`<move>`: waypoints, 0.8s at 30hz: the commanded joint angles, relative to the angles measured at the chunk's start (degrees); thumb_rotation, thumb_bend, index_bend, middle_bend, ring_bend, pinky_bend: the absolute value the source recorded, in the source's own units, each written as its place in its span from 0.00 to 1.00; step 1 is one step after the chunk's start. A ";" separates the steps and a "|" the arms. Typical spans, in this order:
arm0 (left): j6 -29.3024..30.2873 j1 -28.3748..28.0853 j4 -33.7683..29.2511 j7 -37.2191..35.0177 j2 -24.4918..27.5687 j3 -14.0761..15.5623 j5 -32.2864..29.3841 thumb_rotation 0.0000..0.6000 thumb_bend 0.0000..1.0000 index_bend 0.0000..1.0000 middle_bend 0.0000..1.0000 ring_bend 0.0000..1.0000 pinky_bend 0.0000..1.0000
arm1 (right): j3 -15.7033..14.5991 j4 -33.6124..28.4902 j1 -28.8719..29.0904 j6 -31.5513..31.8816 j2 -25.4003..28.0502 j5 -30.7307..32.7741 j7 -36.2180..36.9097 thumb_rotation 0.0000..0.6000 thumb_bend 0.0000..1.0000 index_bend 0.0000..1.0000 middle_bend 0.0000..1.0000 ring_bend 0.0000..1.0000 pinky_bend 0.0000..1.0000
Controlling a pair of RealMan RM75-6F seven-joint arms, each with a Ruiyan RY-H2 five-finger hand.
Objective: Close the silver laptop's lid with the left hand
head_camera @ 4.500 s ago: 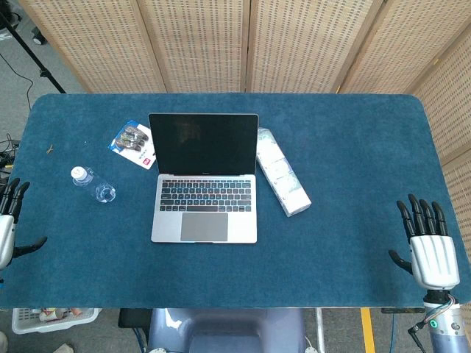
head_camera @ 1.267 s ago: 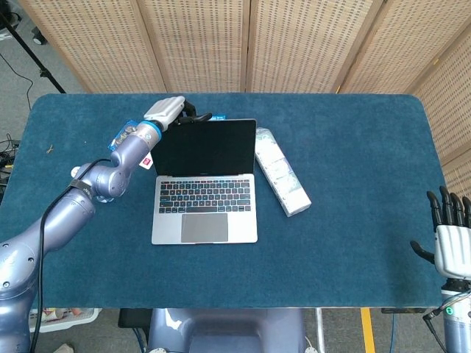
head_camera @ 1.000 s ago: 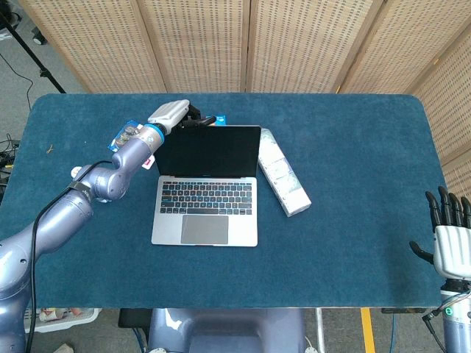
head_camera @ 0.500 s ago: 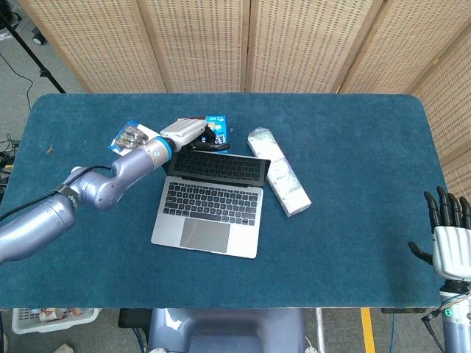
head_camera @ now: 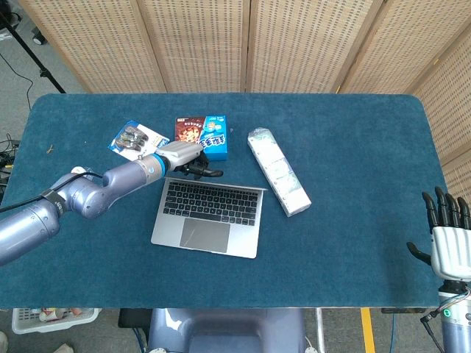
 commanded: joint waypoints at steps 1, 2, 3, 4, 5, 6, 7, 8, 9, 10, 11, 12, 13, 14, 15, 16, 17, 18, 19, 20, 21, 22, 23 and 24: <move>0.52 1.73 -2.73 1.51 0.75 0.37 -0.18 0.08 0.00 0.70 0.63 0.64 0.52 | -0.01 -0.02 0.00 -0.02 0.01 0.02 0.02 1.00 0.00 0.00 0.00 0.00 0.00; 0.55 2.16 -3.39 1.78 0.86 0.33 -0.28 0.08 0.00 0.70 0.63 0.64 0.52 | 0.00 -0.03 0.00 -0.02 0.01 0.02 0.00 1.00 0.00 0.00 0.00 0.00 0.00; 0.54 2.52 -3.90 2.04 0.93 0.29 -0.38 0.07 0.00 0.70 0.63 0.64 0.52 | -0.01 -0.04 0.00 -0.01 0.01 0.01 0.00 1.00 0.00 0.00 0.00 0.00 0.00; 0.50 2.86 -4.33 2.32 0.98 0.22 -0.46 0.07 0.00 0.70 0.63 0.64 0.52 | -0.02 -0.06 0.00 -0.02 0.01 0.01 0.00 1.00 0.00 0.00 0.00 0.00 0.00; 0.40 3.20 -4.74 2.59 0.99 0.17 -0.56 0.07 0.00 0.70 0.63 0.64 0.52 | -0.03 -0.06 0.00 0.01 0.01 -0.02 -0.01 1.00 0.00 0.00 0.00 0.00 0.00; 0.15 3.56 -5.17 2.79 0.96 0.16 -0.73 0.07 0.00 0.70 0.63 0.64 0.52 | -0.04 -0.08 -0.01 0.04 0.02 -0.06 -0.01 1.00 0.00 0.00 0.00 0.00 0.00; 0.03 3.79 -5.39 2.94 0.96 0.07 -0.85 0.07 0.00 0.70 0.63 0.64 0.52 | -0.05 -0.10 -0.01 0.06 0.02 -0.09 0.00 1.00 0.00 0.00 0.00 0.00 0.00; -0.23 4.14 -5.69 3.14 0.89 -0.03 -1.07 0.08 0.00 0.70 0.63 0.64 0.52 | -0.06 -0.12 -0.01 0.06 0.02 -0.10 0.00 1.00 0.00 0.00 0.00 0.00 0.00; -0.37 4.37 -5.85 3.31 0.81 -0.10 -1.19 0.08 0.00 0.70 0.63 0.64 0.52 | -0.06 -0.12 -0.01 0.06 0.02 -0.10 0.01 1.00 0.00 0.00 0.00 0.00 0.00; -0.54 4.72 -6.05 3.67 0.65 -0.14 -1.27 0.08 0.00 0.70 0.63 0.64 0.52 | -0.07 -0.12 -0.01 0.06 0.01 -0.12 0.01 1.00 0.00 0.00 0.00 0.00 0.00; -0.88 5.12 -6.26 3.99 0.38 -0.02 -1.41 0.07 0.00 0.70 0.63 0.64 0.52 | -0.10 -0.12 -0.01 -0.01 0.00 -0.10 0.01 1.00 0.00 0.00 0.00 0.00 0.00; -1.16 5.65 -6.36 4.35 -0.02 -0.05 -1.68 0.07 0.00 0.70 0.63 0.64 0.52 | -0.12 -0.11 0.01 -0.09 -0.01 -0.07 0.05 1.00 0.00 0.00 0.00 0.00 0.00; -1.37 6.03 -6.31 4.61 -0.37 -0.11 -1.92 0.07 0.00 0.70 0.63 0.64 0.52 | -0.13 -0.09 0.02 -0.15 -0.01 -0.04 0.06 1.00 0.00 0.00 0.00 0.00 0.00; -1.65 6.54 -6.14 5.04 -0.89 -0.16 -2.17 0.07 0.00 0.70 0.63 0.64 0.52 | -0.15 -0.07 0.03 -0.18 -0.02 -0.05 0.05 1.00 0.00 0.00 0.00 0.00 0.00; -1.98 7.00 -5.96 5.33 -1.39 -0.04 -2.41 0.07 0.00 0.70 0.63 0.64 0.52 | -0.16 -0.05 0.03 -0.16 -0.03 -0.08 0.04 1.00 0.00 0.00 0.00 0.00 0.00; -2.07 7.25 -5.83 5.58 -1.67 -0.13 -2.53 0.07 0.00 0.70 0.63 0.64 0.52 | -0.16 -0.04 0.04 -0.15 -0.04 -0.09 0.03 1.00 0.00 0.00 0.00 0.00 0.00; -2.24 7.52 -5.71 5.78 -1.95 -0.21 -2.70 0.07 0.00 0.70 0.63 0.64 0.52 | -0.16 -0.01 0.04 -0.16 -0.05 -0.08 0.03 1.00 0.00 0.00 0.00 0.00 0.00; -2.53 7.96 -5.54 6.06 -2.40 -0.36 -3.02 0.07 0.00 0.70 0.63 0.64 0.52 | -0.16 0.01 0.05 -0.19 -0.06 -0.06 0.03 1.00 0.00 0.00 0.00 0.00 0.00; -2.78 8.44 -5.35 6.37 -2.86 -0.56 -3.35 0.07 0.00 0.70 0.63 0.64 0.52 | -0.17 0.04 0.05 -0.23 -0.08 -0.03 0.01 1.00 0.00 0.00 0.00 0.00 0.00; -2.92 8.78 -5.22 6.61 -3.18 -0.71 -3.55 0.07 0.00 0.70 0.63 0.64 0.52 | -0.17 0.06 0.06 -0.26 -0.08 -0.01 -0.01 1.00 0.00 0.00 0.00 0.00 0.00; -3.14 9.31 -5.01 7.01 -3.67 -0.96 -3.84 0.07 0.00 0.70 0.63 0.64 0.52 | -0.18 0.10 0.07 -0.29 -0.10 0.01 -0.01 1.00 0.00 0.00 0.00 0.00 0.00; -3.33 9.85 -4.79 7.45 -4.14 -1.24 -4.12 0.07 0.00 0.70 0.63 0.64 0.52 | -0.18 0.11 0.08 -0.30 -0.12 0.00 -0.01 1.00 0.00 0.00 0.00 0.00 0.00; -3.46 10.21 -4.63 7.77 -4.46 -1.43 -4.28 0.07 0.00 0.70 0.63 0.64 0.52 | -0.18 0.14 0.09 -0.30 -0.13 -0.01 -0.02 1.00 0.00 0.00 0.00 0.00 0.00; -3.72 10.73 -4.41 8.25 -4.90 -1.74 -4.53 0.07 0.00 0.70 0.63 0.64 0.52 | -0.19 0.16 0.09 -0.30 -0.14 -0.01 -0.03 1.00 0.00 0.00 0.00 0.00 0.00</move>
